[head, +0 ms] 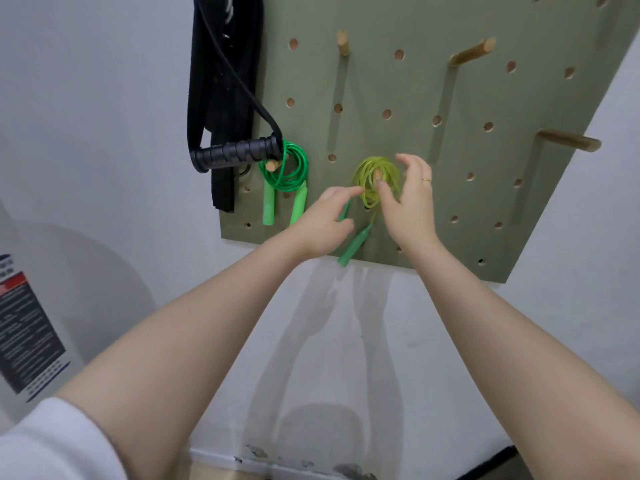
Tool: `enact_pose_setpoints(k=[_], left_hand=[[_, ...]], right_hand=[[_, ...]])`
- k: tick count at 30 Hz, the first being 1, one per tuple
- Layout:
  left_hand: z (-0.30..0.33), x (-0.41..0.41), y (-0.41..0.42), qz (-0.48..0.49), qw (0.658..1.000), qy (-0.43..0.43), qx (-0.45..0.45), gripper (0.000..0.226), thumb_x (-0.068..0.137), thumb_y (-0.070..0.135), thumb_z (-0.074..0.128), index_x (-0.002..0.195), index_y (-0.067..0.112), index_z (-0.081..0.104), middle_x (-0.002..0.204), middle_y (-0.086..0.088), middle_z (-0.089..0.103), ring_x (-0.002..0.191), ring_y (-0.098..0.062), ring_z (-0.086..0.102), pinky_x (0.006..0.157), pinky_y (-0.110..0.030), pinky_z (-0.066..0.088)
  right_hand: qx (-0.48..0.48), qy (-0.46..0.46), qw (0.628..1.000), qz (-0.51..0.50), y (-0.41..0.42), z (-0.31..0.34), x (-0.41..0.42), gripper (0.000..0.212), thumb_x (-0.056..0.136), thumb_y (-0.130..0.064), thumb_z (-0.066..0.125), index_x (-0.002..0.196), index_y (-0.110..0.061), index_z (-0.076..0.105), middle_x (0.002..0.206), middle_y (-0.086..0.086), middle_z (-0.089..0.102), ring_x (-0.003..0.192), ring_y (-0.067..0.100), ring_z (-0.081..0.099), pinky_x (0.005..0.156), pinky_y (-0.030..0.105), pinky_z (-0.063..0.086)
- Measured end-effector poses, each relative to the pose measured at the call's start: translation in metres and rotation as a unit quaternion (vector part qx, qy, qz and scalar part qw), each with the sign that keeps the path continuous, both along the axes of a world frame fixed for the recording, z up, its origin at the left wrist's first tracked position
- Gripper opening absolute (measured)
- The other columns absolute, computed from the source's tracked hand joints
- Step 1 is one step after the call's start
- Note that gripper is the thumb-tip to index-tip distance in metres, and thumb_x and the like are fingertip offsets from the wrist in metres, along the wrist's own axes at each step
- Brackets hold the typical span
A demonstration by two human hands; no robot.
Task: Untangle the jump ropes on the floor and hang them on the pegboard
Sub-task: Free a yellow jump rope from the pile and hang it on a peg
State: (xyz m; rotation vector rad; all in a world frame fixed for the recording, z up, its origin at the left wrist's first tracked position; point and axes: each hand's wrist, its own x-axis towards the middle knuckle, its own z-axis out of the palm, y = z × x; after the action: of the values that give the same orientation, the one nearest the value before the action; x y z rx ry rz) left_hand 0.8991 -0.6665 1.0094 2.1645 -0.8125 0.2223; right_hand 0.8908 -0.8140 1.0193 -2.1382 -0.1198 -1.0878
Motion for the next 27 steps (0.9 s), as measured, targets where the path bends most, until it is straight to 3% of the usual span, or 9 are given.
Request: enact_pose_setpoints(k=[3,8,11,15,18,21,25,27], left_hand=[[0.006,0.005,-0.010,0.008,0.999,-0.040,0.027,0.055,0.089,-0.004,0.040,0.142,0.008,0.034,0.148,-0.011,0.031,0.138,-0.021,0.028,0.107,-0.017,0.019],[0.004,0.024,-0.028,0.021,0.998,-0.044,0.031,0.057,0.090,-0.005,0.036,0.145,0.006,0.026,0.154,-0.009,0.024,0.142,-0.020,0.021,0.107,-0.014,0.013],[0.002,0.038,-0.036,0.032,0.999,-0.039,0.008,0.054,0.091,-0.004,0.034,0.144,0.007,0.030,0.154,-0.008,0.024,0.142,-0.020,0.020,0.109,-0.016,0.012],[0.000,0.059,-0.046,0.075,0.997,-0.025,-0.024,0.044,0.096,0.004,0.035,0.140,0.007,0.038,0.151,-0.011,0.028,0.141,-0.021,0.025,0.109,-0.018,0.014],[-0.003,0.071,-0.058,0.082,0.996,-0.007,-0.046,0.039,0.098,0.012,0.039,0.136,0.004,0.042,0.141,-0.013,0.040,0.131,-0.023,0.038,0.102,-0.020,0.025],[-0.004,0.076,-0.075,0.142,0.984,-0.004,-0.104,0.033,0.098,0.017,0.040,0.126,0.002,0.043,0.132,-0.015,0.040,0.112,-0.022,0.047,0.085,-0.019,0.031],[-0.003,0.079,-0.093,0.225,0.946,-0.026,-0.230,0.037,0.088,0.012,0.057,0.117,0.002,0.036,0.122,-0.014,0.037,0.095,-0.024,0.042,0.076,-0.022,0.030],[0.001,0.085,-0.096,0.244,0.928,0.024,-0.280,0.051,0.086,0.015,0.062,0.124,0.003,0.031,0.124,-0.015,0.040,0.096,-0.024,0.044,0.080,-0.025,0.034]], right_hand=[[-0.022,-0.007,1.000,-0.001,-0.009,0.008,0.005,0.031,0.088,-0.004,0.052,0.118,-0.009,0.052,0.131,0.008,0.041,0.116,0.022,0.047,0.094,0.023,0.035],[-0.073,0.026,0.996,0.039,-0.024,0.013,0.020,0.018,0.090,-0.006,0.051,0.099,-0.011,0.065,0.109,0.002,0.049,0.098,0.017,0.052,0.085,0.024,0.039],[-0.100,0.058,0.993,0.013,-0.036,0.013,0.035,0.020,0.091,-0.016,0.053,0.104,-0.011,0.067,0.116,0.008,0.054,0.107,0.022,0.052,0.089,0.026,0.039],[-0.136,0.141,0.980,-0.038,-0.050,0.005,0.058,0.030,0.089,-0.030,0.059,0.112,-0.012,0.063,0.124,0.007,0.047,0.118,0.025,0.044,0.099,0.036,0.039],[-0.108,0.131,0.985,-0.030,-0.049,0.004,0.068,0.025,0.090,-0.026,0.058,0.108,-0.008,0.059,0.121,0.008,0.044,0.102,0.024,0.052,0.090,0.035,0.043],[-0.064,0.091,0.993,-0.036,-0.041,0.000,0.071,0.011,0.090,-0.011,0.055,0.100,-0.006,0.055,0.121,0.008,0.041,0.087,0.020,0.049,0.083,0.028,0.041],[0.005,0.067,0.997,-0.027,-0.032,-0.005,0.076,0.009,0.085,0.000,0.053,0.093,-0.005,0.053,0.111,0.011,0.047,0.085,0.020,0.045,0.076,0.027,0.037],[0.050,0.057,0.997,-0.016,-0.034,-0.004,0.078,0.013,0.084,0.000,0.055,0.091,-0.009,0.048,0.103,0.009,0.050,0.090,0.023,0.047,0.077,0.031,0.039]])
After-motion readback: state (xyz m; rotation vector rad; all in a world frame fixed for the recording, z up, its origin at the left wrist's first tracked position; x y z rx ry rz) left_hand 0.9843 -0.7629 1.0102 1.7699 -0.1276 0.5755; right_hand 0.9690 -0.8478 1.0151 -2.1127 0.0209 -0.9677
